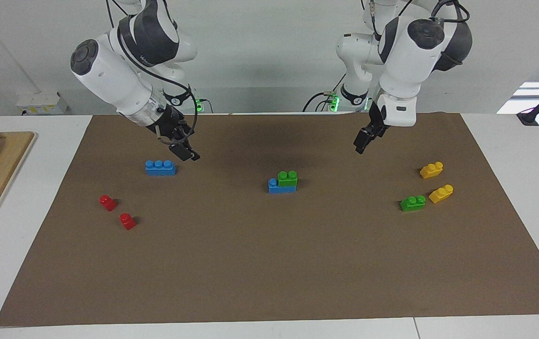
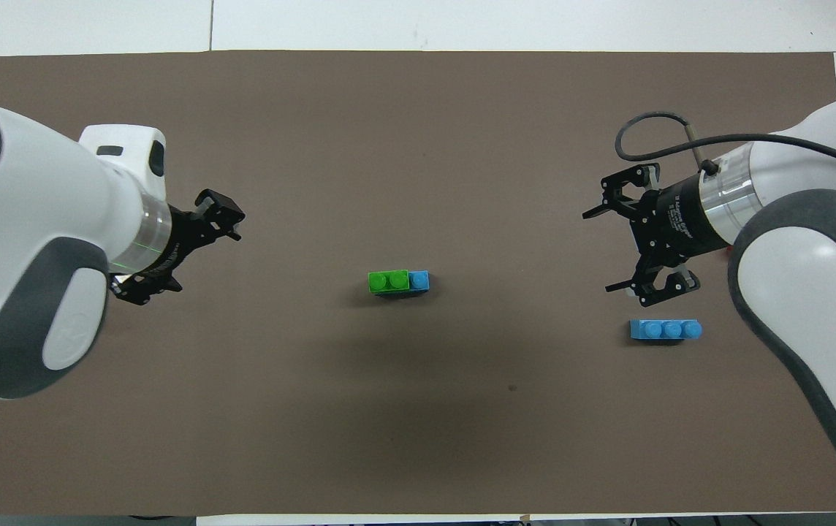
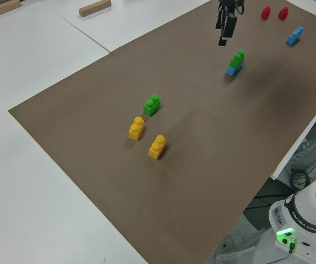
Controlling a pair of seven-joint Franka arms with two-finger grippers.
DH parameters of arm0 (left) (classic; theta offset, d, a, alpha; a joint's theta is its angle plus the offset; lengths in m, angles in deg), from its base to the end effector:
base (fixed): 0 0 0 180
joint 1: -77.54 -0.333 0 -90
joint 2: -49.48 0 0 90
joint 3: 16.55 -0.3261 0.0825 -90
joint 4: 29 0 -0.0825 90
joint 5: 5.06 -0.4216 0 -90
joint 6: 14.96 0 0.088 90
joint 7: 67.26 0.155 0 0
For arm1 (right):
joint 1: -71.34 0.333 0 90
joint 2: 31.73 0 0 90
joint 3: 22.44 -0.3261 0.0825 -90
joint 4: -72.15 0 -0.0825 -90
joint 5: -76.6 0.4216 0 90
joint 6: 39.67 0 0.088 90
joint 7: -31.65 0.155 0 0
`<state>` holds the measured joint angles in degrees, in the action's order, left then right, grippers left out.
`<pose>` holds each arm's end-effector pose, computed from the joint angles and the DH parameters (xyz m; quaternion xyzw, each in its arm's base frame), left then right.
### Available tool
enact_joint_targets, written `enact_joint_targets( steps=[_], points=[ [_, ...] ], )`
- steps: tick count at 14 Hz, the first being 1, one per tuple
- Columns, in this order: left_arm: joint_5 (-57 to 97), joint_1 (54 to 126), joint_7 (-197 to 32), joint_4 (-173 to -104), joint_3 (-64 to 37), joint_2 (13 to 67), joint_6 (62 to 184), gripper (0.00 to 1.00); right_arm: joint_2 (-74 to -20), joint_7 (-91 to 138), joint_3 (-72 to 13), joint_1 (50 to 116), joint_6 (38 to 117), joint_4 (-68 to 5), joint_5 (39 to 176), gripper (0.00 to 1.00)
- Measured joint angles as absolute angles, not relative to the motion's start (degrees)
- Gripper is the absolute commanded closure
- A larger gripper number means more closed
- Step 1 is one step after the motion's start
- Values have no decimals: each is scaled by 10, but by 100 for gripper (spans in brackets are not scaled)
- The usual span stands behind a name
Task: Remove green block with left arm and hold with right
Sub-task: 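Move the left gripper and the right gripper toward the green-blue block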
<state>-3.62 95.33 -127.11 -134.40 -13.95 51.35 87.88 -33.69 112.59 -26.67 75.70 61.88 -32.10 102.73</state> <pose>0.5491 -0.2079 0.4872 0.9402 0.3403 -0.0120 0.0049 0.5849 0.1478 0.4694 -0.7535 0.6181 0.1835 0.1288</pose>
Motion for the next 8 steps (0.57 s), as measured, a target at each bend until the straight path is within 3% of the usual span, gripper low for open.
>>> enact_joint_targets(
  steps=[8],
  points=[
    [-30,1000,-1654,-1360,-138,457,994,0,-355,1253,-268,825,756,-384,1073,3]
  ],
)
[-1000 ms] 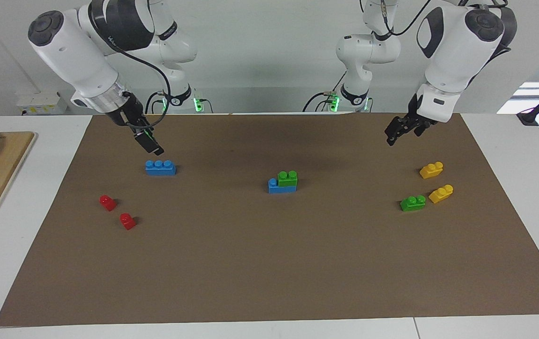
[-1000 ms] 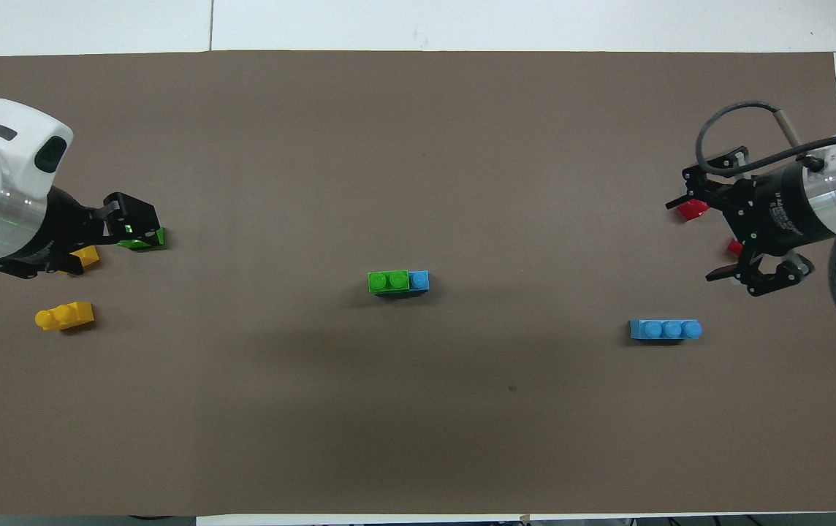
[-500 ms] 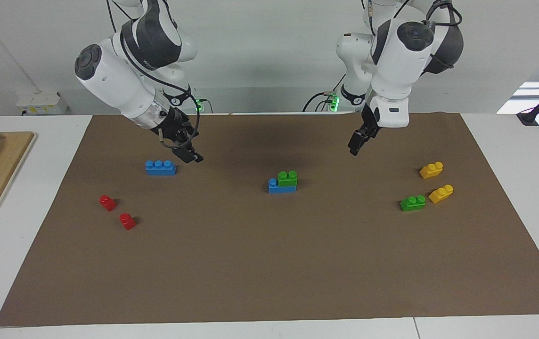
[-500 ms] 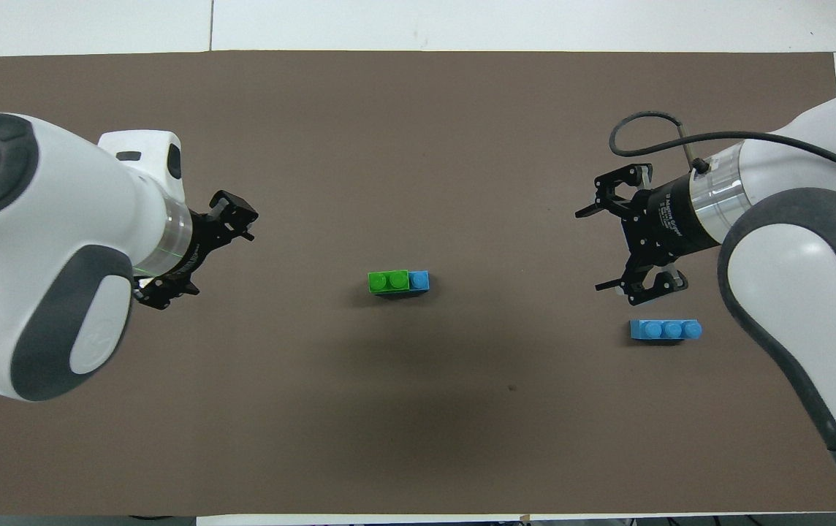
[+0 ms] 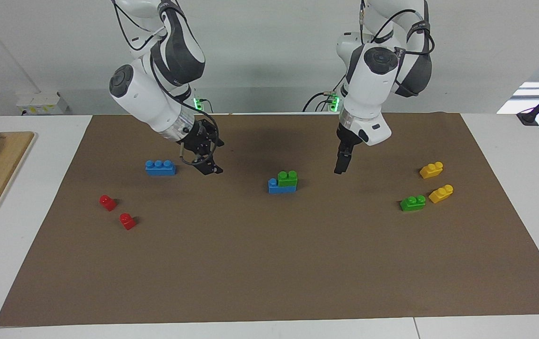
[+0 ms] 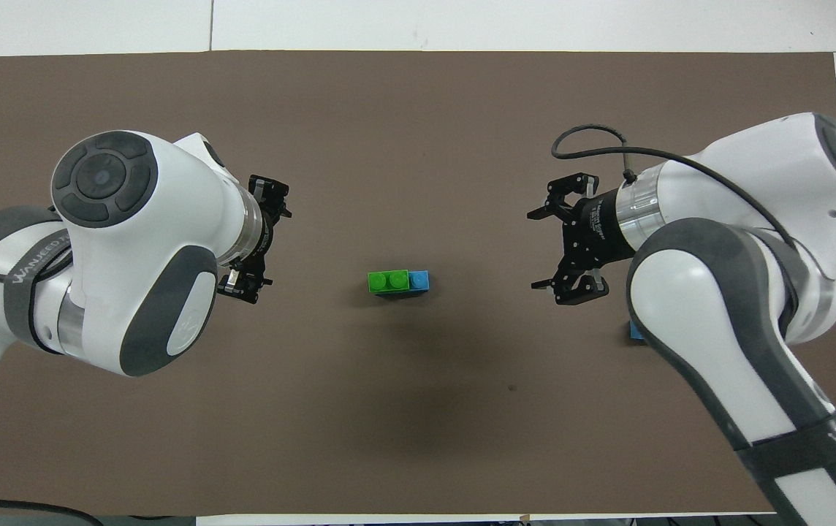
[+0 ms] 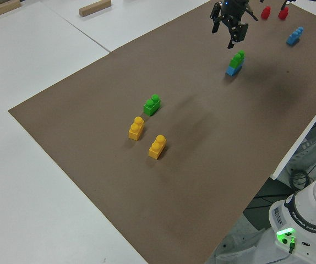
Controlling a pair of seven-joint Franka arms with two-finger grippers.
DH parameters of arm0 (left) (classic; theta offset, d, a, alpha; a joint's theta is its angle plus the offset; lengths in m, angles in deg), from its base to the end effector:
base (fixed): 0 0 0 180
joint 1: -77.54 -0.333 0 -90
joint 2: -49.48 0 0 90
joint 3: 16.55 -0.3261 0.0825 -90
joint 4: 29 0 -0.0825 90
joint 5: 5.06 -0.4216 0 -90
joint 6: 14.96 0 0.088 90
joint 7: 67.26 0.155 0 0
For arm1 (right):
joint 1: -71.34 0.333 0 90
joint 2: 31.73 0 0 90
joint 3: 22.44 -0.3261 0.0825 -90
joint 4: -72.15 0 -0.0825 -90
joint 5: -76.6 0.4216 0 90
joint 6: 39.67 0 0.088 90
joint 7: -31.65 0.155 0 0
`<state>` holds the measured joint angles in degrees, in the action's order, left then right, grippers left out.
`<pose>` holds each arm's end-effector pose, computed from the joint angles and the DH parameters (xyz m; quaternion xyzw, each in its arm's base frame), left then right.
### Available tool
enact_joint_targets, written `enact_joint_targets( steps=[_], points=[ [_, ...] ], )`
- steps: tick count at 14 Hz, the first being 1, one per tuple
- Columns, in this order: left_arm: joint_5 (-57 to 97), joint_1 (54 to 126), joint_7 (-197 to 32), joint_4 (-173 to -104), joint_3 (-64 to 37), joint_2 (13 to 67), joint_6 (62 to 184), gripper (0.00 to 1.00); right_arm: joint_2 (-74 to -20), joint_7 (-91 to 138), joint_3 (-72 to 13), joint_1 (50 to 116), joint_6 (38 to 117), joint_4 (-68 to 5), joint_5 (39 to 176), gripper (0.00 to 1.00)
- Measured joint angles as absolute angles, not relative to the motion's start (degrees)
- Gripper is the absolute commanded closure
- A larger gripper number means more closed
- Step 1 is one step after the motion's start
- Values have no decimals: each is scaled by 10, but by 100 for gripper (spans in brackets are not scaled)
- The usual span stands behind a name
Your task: Remove green block with left arm and hold with right
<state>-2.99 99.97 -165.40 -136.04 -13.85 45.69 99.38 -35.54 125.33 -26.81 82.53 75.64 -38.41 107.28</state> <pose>0.5640 -0.2683 0.4309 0.7991 0.6002 -0.0015 0.0356 0.5819 0.2158 0.4140 -0.6782 0.6936 0.1933 0.1467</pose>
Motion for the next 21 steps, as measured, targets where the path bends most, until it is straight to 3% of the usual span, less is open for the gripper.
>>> enact_joint_targets(
  steps=[9,13,21],
  points=[
    [-30,1075,-1930,-1360,-138,412,1030,0,-375,1256,-269,898,886,-440,1073,3],
    [-30,1102,-1985,-1360,-139,401,1050,0,-388,1249,-269,915,916,-454,1073,3],
    [-30,1132,-2033,-1360,-140,325,1107,0,-420,1246,-269,951,995,-467,1073,3]
  ],
)
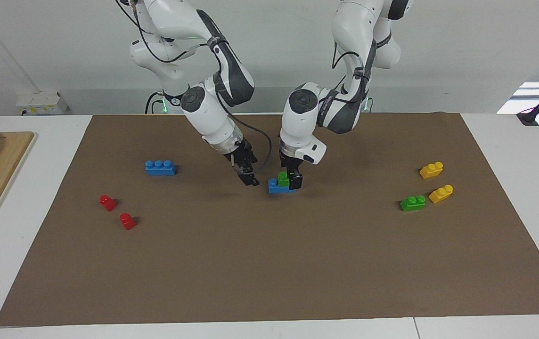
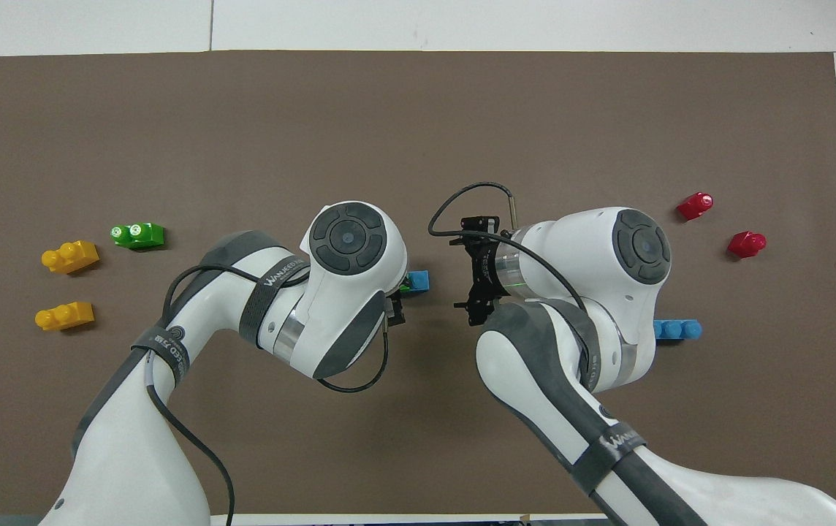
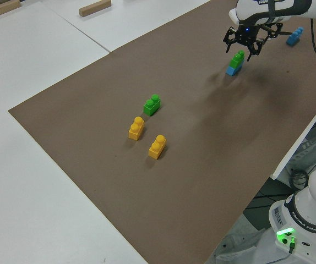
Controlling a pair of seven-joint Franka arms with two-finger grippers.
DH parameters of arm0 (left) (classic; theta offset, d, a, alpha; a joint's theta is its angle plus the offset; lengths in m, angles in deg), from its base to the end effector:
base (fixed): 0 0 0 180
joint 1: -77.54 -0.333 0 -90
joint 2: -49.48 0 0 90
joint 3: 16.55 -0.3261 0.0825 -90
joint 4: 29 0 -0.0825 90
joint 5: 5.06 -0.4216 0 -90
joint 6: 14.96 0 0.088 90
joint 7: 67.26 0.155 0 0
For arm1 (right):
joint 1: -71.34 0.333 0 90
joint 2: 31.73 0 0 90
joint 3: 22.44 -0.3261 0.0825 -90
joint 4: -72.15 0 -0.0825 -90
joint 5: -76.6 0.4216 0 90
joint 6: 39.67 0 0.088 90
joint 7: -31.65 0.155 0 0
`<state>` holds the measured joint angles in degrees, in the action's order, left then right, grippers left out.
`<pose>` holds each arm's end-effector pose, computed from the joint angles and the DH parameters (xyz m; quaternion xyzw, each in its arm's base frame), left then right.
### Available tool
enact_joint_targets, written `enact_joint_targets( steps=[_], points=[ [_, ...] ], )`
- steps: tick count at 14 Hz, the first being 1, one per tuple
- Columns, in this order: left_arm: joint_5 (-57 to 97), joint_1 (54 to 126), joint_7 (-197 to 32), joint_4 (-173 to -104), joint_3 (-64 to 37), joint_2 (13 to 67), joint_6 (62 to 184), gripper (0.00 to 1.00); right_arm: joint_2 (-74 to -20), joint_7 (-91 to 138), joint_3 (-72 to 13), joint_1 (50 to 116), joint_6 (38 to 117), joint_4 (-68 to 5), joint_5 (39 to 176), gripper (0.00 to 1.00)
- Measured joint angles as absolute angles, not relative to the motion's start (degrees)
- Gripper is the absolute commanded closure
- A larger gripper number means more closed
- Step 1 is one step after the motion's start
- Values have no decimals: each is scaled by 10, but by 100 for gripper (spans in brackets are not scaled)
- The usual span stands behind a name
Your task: Remove green block with left arm and hold with right
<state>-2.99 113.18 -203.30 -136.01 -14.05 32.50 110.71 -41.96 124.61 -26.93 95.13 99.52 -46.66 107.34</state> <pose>0.5198 -0.4105 0.3014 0.6479 0.7613 -0.0204 0.0158 0.5515 0.3164 0.3051 -0.7109 0.6698 0.1302 0.1702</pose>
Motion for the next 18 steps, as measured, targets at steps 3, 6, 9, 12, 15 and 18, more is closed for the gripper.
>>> enact_joint_targets(
  steps=[3,6,9,12,15,18],
  points=[
    [-30,1132,-2047,-1359,-144,325,1116,0,-436,1246,-269,956,1013,-467,1075,3],
    [-30,1132,-2052,-1361,-144,325,1116,0,-450,1246,-269,966,1030,-467,1075,3],
    [-30,1132,-2052,-1363,-143,325,1117,0,-464,1246,-269,979,1053,-468,1076,3],
    [-30,1133,-2052,-1370,-143,325,1124,0,-475,1246,-269,987,1066,-468,1076,3],
    [-30,1133,-2052,-1377,-142,325,1133,0,-486,1246,-269,996,1086,-468,1092,2],
    [-30,1136,-2052,-1385,-140,325,1144,0,-499,1246,-269,1008,1110,-468,1098,2]
  ],
)
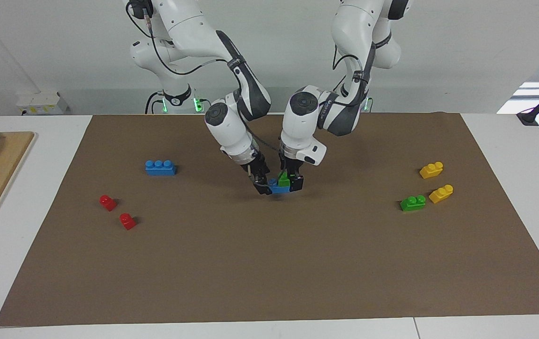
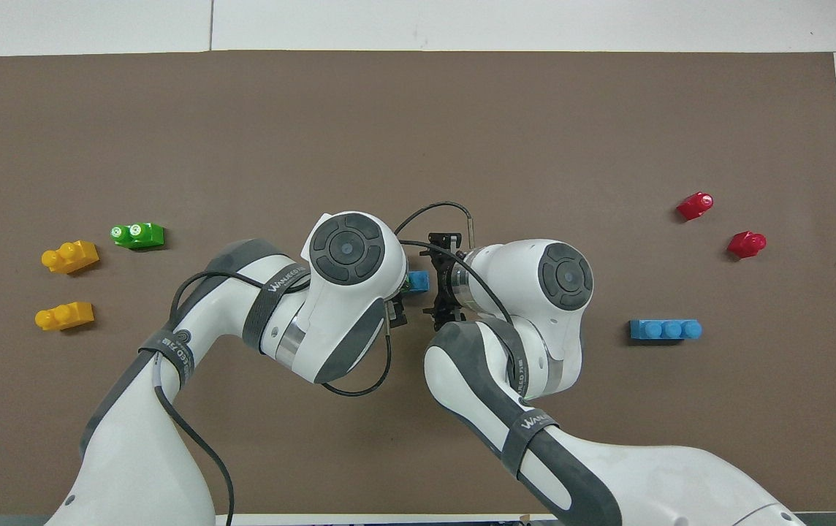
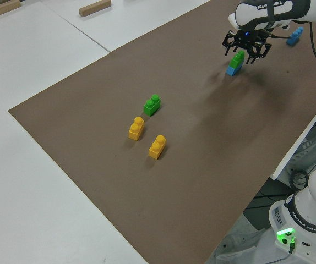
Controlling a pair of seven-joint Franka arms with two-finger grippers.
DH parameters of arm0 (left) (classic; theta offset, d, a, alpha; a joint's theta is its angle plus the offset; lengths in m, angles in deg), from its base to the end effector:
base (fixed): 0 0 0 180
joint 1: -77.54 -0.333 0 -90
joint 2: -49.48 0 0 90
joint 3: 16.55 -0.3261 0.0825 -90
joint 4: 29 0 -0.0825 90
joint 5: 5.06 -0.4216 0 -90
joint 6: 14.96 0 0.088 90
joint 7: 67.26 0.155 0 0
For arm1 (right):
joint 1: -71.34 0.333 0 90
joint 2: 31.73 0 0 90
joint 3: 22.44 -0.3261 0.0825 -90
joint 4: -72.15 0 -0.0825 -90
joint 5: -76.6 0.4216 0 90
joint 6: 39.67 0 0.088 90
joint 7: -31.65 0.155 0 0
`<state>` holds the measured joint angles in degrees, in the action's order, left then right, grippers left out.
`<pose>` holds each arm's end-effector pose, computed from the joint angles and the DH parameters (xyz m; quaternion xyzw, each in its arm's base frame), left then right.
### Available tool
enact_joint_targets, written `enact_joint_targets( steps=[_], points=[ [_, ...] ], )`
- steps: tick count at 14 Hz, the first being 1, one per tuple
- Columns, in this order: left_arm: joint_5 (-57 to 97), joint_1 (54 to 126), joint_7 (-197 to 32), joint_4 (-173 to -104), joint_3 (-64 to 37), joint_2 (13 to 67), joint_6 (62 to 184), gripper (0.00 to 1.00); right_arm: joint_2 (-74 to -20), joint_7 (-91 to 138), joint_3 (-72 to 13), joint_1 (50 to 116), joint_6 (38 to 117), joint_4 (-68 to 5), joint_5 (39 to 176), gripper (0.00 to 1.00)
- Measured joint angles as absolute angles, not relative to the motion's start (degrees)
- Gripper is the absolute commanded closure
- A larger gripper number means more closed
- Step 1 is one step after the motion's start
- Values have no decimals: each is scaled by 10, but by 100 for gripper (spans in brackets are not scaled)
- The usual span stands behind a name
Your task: Remove green block with left arm and hold with right
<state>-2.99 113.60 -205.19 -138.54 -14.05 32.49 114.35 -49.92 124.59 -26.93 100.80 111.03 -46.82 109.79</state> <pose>0.5131 -0.4112 0.2858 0.6373 0.7700 -0.0198 0.0250 0.5388 0.3620 0.2344 -0.7108 0.6709 0.1111 0.1795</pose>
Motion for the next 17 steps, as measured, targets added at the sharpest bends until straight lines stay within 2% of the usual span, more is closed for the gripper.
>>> enact_joint_targets(
  steps=[6,8,12,15,16,17],
  points=[
    [-30,1152,-2053,-1391,-141,325,1148,0,-511,1246,-269,1015,1127,-468,1098,3],
    [-30,1153,-2053,-1392,-141,325,1147,0,-512,1246,-269,1015,1130,-468,1098,12],
    [-40,1153,-2053,-1394,-142,325,1145,0,-513,1246,-269,1017,1133,-468,1098,45],
    [-40,1153,-2053,-1395,-143,325,1145,0,-513,1246,-269,1018,1134,-468,1098,93],
    [-40,1153,-2053,-1395,-144,325,1145,0,-513,1246,-269,1018,1134,-468,1098,100],
    [-41,1153,-2053,-1396,-144,325,1145,0,-513,1246,-269,1018,1134,-468,1098,100]
  ],
)
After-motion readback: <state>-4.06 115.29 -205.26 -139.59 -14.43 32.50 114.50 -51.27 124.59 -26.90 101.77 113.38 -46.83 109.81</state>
